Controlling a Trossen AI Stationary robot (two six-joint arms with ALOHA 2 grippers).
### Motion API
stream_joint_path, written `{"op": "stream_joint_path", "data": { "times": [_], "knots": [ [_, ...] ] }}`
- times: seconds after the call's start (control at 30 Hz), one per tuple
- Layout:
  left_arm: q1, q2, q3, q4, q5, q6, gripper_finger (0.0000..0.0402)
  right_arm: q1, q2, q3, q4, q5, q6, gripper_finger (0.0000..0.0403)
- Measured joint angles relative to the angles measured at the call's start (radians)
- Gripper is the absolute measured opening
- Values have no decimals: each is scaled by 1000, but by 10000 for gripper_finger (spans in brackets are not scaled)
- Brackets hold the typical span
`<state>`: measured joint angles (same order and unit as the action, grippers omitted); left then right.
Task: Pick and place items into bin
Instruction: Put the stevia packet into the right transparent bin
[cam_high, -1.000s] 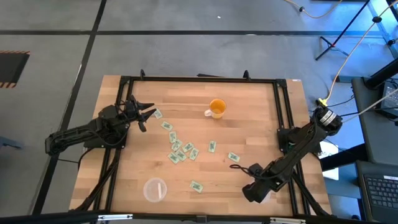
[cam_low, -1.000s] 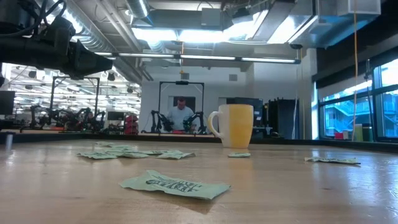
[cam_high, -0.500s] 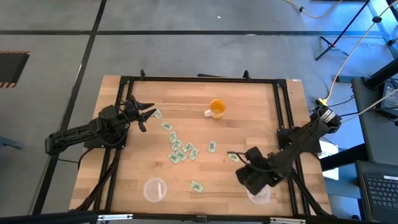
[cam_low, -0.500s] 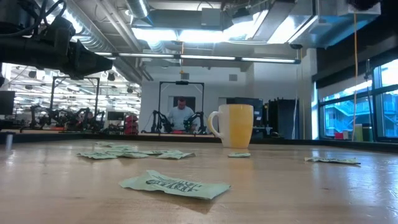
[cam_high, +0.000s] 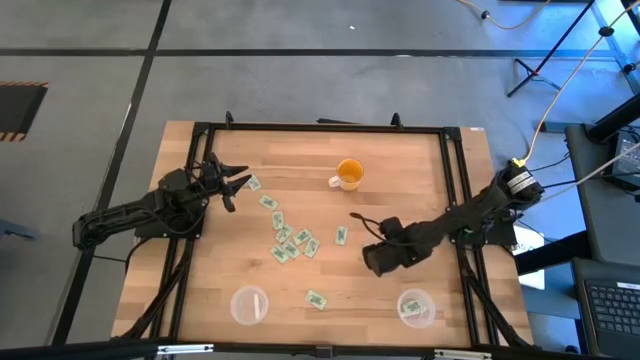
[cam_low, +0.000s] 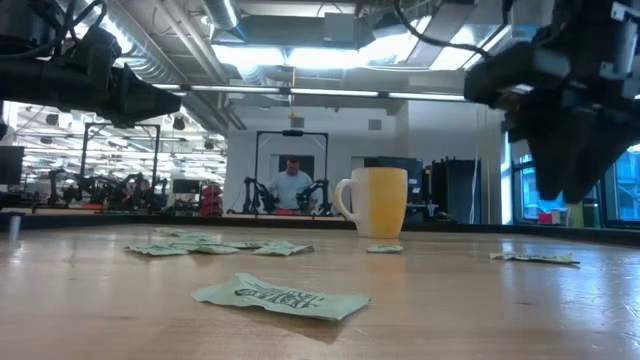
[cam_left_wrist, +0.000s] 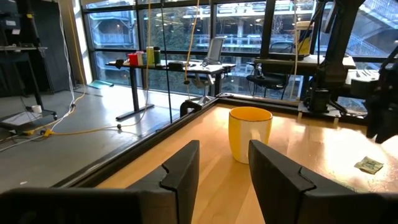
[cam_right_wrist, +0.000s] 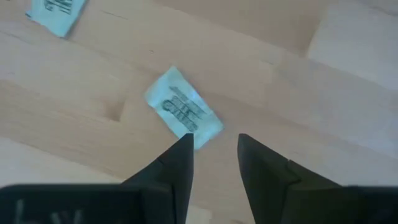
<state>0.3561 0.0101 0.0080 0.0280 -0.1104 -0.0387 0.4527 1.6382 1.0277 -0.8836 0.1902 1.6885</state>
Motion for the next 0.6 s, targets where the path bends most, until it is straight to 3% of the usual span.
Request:
{"op": "stream_joint_path", "data": {
  "times": [0.6],
  "knots": [
    [0,0,0,0,0,0,132,-8,0,-188,245,-9,8,116]
  ]
}}
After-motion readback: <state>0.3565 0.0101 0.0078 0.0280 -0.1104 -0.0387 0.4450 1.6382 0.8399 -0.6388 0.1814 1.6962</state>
